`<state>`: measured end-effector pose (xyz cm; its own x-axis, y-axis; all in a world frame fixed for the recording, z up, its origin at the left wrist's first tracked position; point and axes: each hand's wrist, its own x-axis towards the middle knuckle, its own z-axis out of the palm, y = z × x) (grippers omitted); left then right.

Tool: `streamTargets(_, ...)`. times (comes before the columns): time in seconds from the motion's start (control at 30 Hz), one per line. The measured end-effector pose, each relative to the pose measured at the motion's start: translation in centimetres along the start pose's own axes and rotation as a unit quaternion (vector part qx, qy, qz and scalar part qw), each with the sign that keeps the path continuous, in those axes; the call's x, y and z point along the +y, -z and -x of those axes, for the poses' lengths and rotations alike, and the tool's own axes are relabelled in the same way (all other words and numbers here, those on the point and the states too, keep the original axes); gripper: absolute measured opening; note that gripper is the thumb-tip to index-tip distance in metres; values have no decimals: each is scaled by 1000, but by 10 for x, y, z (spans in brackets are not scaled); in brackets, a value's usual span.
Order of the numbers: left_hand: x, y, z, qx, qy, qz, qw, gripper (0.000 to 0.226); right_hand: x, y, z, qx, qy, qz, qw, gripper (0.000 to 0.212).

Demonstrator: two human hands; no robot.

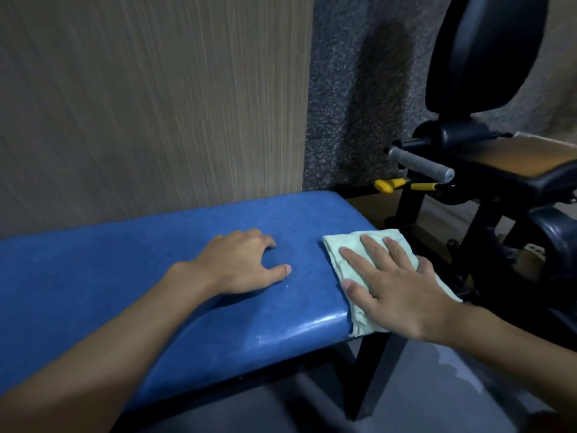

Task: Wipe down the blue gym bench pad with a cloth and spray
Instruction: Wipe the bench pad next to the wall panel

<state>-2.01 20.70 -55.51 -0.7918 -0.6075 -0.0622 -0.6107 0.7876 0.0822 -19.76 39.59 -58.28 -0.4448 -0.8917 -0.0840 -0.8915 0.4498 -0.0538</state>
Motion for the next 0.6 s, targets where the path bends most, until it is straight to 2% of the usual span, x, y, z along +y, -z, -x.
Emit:
streamTargets(0.17,0,-9,2,16,-15,-19,1000,83,-1,11,-43,-10,-1,-11,1000,62)
streamTargets(0.3,-5,-8,-2,20,-33,-24,999,95,-9,19,-115,-18,-19,-12,1000,60)
streamTargets(0.47,-7,-11,3,21,-37,-36,998,101,-22,32,-216,-25,-40,-38,998,61)
streamTargets(0.6,-7,-15,4,32,-48,-23,998,96,-25,33,-228,-27,-45,-41,998,59)
